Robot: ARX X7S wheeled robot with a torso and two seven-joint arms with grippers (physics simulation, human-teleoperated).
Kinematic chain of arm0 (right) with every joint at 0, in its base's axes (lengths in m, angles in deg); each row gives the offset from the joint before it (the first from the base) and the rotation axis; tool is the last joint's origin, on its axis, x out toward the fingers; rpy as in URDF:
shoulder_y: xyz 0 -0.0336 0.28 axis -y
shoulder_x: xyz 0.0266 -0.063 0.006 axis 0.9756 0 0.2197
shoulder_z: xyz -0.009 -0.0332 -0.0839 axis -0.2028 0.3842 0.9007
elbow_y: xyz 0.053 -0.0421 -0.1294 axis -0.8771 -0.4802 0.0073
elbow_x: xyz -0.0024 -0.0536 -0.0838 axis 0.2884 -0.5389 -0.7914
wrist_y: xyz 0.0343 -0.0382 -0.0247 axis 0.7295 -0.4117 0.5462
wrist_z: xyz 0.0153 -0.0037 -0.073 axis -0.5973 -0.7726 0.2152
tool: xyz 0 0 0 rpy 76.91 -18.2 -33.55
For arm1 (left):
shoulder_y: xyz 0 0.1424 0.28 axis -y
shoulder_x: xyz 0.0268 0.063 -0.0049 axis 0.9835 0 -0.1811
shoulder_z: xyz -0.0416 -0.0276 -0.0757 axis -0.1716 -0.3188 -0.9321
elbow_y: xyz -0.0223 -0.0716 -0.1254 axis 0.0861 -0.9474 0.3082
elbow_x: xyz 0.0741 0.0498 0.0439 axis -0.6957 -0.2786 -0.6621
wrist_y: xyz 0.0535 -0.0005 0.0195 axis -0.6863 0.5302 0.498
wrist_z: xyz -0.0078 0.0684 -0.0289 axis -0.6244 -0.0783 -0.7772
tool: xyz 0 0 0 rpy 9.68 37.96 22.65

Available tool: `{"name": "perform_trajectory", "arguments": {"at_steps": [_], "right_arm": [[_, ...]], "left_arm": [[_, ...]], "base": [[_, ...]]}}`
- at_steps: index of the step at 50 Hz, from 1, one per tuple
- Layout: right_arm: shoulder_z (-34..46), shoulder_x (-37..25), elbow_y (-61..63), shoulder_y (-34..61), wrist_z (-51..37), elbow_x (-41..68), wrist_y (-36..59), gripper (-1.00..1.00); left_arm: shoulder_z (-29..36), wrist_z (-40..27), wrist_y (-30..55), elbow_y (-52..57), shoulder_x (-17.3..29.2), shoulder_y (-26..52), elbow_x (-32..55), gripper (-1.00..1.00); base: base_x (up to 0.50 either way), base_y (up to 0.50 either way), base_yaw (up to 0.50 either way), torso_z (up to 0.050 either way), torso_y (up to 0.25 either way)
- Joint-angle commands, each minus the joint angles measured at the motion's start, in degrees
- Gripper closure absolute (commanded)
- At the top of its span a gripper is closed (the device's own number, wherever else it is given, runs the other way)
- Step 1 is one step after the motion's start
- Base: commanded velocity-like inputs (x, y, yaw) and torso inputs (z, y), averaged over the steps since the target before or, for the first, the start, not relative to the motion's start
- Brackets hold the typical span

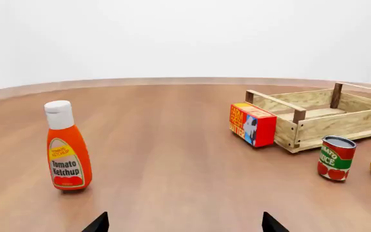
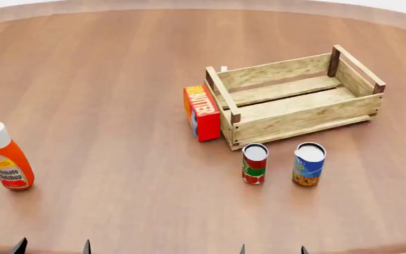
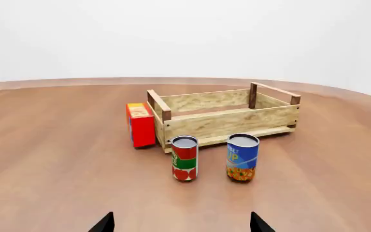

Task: Pick up the tomato sauce, and put it in the wooden tray.

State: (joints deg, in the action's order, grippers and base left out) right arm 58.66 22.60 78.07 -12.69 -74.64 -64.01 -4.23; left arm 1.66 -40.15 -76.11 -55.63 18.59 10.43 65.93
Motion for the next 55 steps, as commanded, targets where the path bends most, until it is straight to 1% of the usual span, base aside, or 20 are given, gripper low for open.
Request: {"name": "perform_trajectory", "arguments": {"at_steps": [1, 16, 30, 32, 33, 36, 38, 40, 46, 55], "right_arm": [[1.0, -0.8, -0.6, 0.2, -1.0, 0.8, -0.4, -1.0], [3.0, -2.8, 0.9, 0.1, -2.4, 5.9, 1.4, -1.0], [4.2, -3.9, 1.6, 0.1, -4.4, 7.2, 1.7, -1.0], [4.5, -4.1, 1.7, -0.1, -4.7, 7.1, 1.7, -1.0], [4.5, -4.2, 1.7, -0.1, -4.7, 7.2, 1.7, -1.0], [4.7, -4.4, 1.7, 0.1, -4.9, 7.5, 1.8, -1.0], [4.9, -4.5, 1.5, 0.4, -5.1, 7.6, 1.8, -1.0], [5.1, -4.7, 1.5, 0.2, -5.1, 7.7, 1.7, -1.0], [4.6, -4.9, 1.8, 0.6, -5.2, 9.9, 2.4, -1.0], [5.6, -5.5, 1.7, 0.4, -5.7, 10.1, 1.8, -1.0]], "left_arm": [[1.4, -1.4, -0.2, -0.3, 1.1, 0.1, 1.1, -1.0], [3.7, -3.7, -0.2, -0.2, 3.2, 0.1, 3.3, -1.0], [5.1, -5.3, -0.1, -0.2, 4.3, 0.2, 4.0, -1.0], [5.5, -5.7, 0.7, 0.3, 4.6, 0.2, 3.5, -1.0], [5.0, -6.8, 2.8, 0.6, 4.3, 0.5, 3.5, -1.0], [5.4, -6.2, 3.3, 0.9, 4.7, 0.5, 4.2, -1.0], [5.3, -6.2, 3.1, 0.7, 4.8, 0.6, 4.9, -1.0], [5.0, -4.4, -0.4, 0.9, 4.8, -0.1, 7.2, -1.0], [6.0, -5.7, 0.0, 1.1, 5.3, -0.2, 5.8, -1.0], [7.0, -6.7, -0.3, -0.1, 6.0, 0.3, 5.4, -1.0]], "base": [[0.0, 0.0, 0.0, 0.0, 0.0], [0.0, 0.0, 0.0, 0.0, 0.0], [0.0, 0.0, 0.0, 0.0, 0.0], [0.0, 0.0, 0.0, 0.0, 0.0], [0.0, 0.0, 0.0, 0.0, 0.0], [0.0, 0.0, 0.0, 0.0, 0.0], [0.0, 0.0, 0.0, 0.0, 0.0], [0.0, 0.0, 0.0, 0.0, 0.0], [0.0, 0.0, 0.0, 0.0, 0.0], [0.44, 0.0, 0.0, 0.0, 0.0]]}}
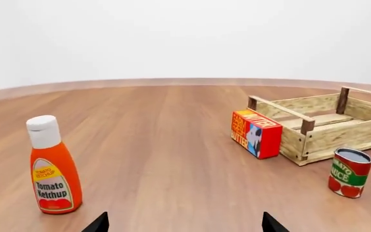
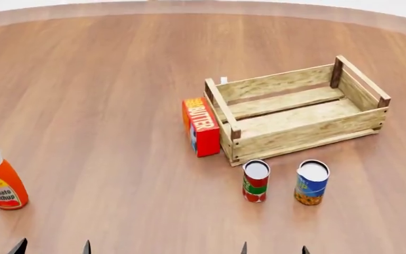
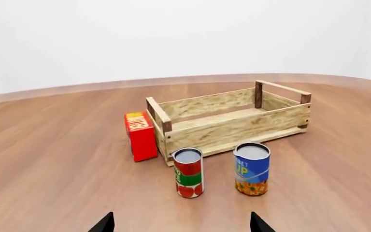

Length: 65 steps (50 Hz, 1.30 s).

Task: Pick up the tomato sauce, and put it in the wooden tray.

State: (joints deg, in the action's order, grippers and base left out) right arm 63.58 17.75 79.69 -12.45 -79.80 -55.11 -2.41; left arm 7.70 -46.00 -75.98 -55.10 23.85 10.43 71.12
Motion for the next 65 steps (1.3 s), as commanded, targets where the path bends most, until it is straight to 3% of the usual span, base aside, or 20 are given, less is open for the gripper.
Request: {"name": "perform_trajectory", "arguments": {"at_steps": [1, 58, 65], "right_arm": [[0.8, -0.8, 0.0, 0.1, -0.7, 1.1, -0.2, -1.0], [4.1, -3.4, 0.0, 0.3, -3.3, 3.4, -1.3, -1.0], [4.4, -3.5, -0.4, 0.4, -4.0, 2.9, -2.4, -1.0]], "left_arm": [[1.0, -0.9, -0.4, -0.4, 0.8, 0.2, 0.3, -1.0], [3.9, -4.0, -1.1, -0.8, 3.0, 0.7, 2.4, -1.0], [4.2, -4.3, -1.0, -0.6, 3.3, 0.7, 2.6, -1.0]], "base": [[0.5, 0.0, 0.0, 0.0, 0.0], [0.5, 0.0, 0.0, 0.0, 0.0], [0.11, 0.0, 0.0, 0.0, 0.0]]}}
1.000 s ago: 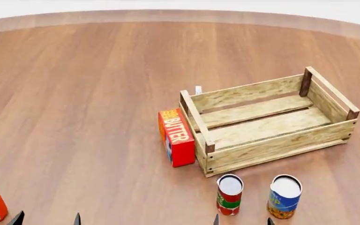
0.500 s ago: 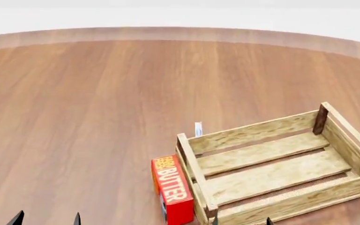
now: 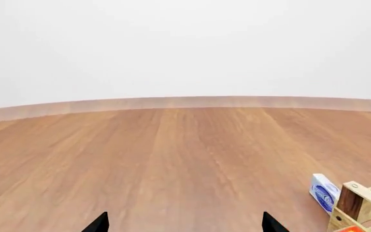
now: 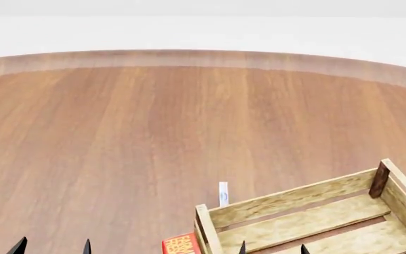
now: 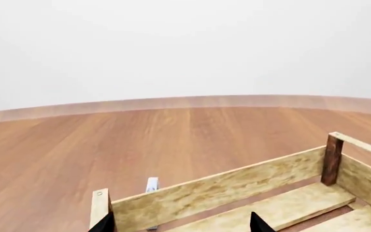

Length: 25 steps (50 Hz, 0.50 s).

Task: Pick up the tomato sauce, and put it in the wooden tray.

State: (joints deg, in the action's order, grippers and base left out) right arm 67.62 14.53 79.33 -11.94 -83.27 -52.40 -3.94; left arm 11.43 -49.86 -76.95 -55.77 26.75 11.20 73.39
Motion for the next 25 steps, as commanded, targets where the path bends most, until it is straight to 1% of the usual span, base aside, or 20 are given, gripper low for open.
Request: {"name": "perform_trajectory", "arguments": {"at_steps": [1, 16, 17, 18, 19, 25], "right_arm": [[0.3, -0.3, 0.0, -0.2, -0.8, 0.1, -1.1, -1.0], [0.8, -0.6, -0.6, 0.0, -2.1, -0.2, -1.7, -1.0], [2.5, -2.7, 8.0, -8.6, -5.4, -5.1, 2.0, -1.0], [2.6, -2.8, 16.6, -9.6, -5.5, -5.1, 2.5, -1.0], [2.7, -2.9, 18.5, -10.0, -5.6, -5.2, 2.5, -1.0], [2.8, -3.4, 20.5, -11.5, -6.1, -5.4, 2.0, -1.0]], "left_arm": [[0.5, -0.5, -0.1, 0.0, 0.4, 0.0, 0.4, -1.0], [1.0, -1.1, -0.2, 0.0, 0.9, 0.0, 0.9, -1.0], [1.0, -1.5, 0.0, 0.2, 0.8, 0.0, 0.6, -1.0], [1.0, -1.6, 0.1, 0.3, 0.9, 0.0, 0.7, -1.0], [1.1, -1.6, 0.0, 0.1, 0.9, 0.0, 0.7, -1.0], [1.3, -1.8, -0.1, 0.0, 1.0, 0.2, 0.8, -1.0]], "base": [[0.0, 0.0, 0.0, 0.0, 0.0], [0.0, 0.0, 0.0, 0.0, 0.0], [0.0, 0.0, 0.0, 0.0, 0.0], [0.0, 0.0, 0.0, 0.0, 0.0], [0.0, 0.0, 0.0, 0.0, 0.0], [0.0, 0.0, 0.0, 0.0, 0.0]]}}
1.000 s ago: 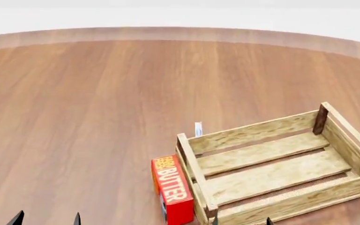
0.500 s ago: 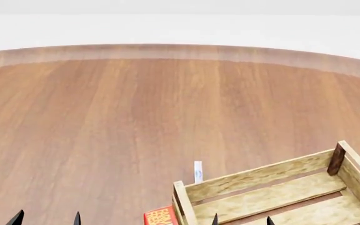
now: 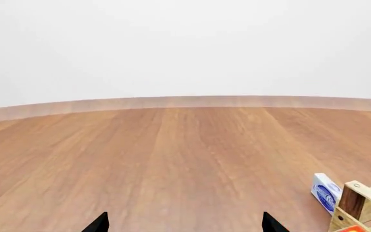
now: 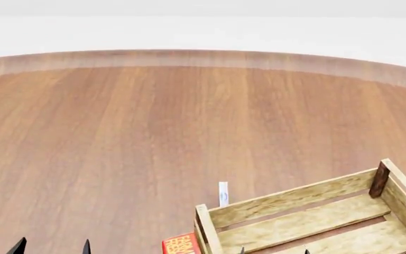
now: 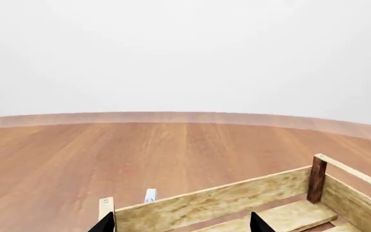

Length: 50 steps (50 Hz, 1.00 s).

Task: Pick up the tomato sauce, and put it in the wooden tray.

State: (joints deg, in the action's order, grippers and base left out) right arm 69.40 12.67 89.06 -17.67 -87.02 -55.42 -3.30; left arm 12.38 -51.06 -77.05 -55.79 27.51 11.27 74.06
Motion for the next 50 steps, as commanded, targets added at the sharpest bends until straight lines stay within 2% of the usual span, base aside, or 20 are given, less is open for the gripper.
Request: {"name": "perform_trajectory", "arguments": {"at_steps": [1, 10, 31, 50], "right_arm": [[1.1, -1.7, 11.4, -6.1, -2.5, -2.5, 1.5, -1.0], [2.0, -2.2, 12.3, -8.1, -3.2, -3.5, 0.2, -1.0], [3.7, -4.7, 20.2, -19.8, -6.2, -6.7, -7.5, -1.0], [4.8, -4.8, 17.7, -26.4, -9.0, -9.0, -17.7, -1.0]], "left_arm": [[0.4, -0.6, 0.0, 0.0, 0.3, 0.1, 0.2, -1.0], [0.7, -0.9, -0.1, -0.1, 0.5, 0.2, 0.5, -1.0], [1.4, -1.6, -0.2, -0.1, 1.1, 0.3, 1.1, -1.0], [1.9, -2.1, -0.9, -0.6, 1.5, 0.4, 1.5, -1.0]], "base": [[0.0, 0.0, 0.0, 0.0, 0.0], [0.0, 0.0, 0.0, 0.0, 0.0], [0.0, 0.0, 0.0, 0.0, 0.0], [0.0, 0.0, 0.0, 0.0, 0.0]]}}
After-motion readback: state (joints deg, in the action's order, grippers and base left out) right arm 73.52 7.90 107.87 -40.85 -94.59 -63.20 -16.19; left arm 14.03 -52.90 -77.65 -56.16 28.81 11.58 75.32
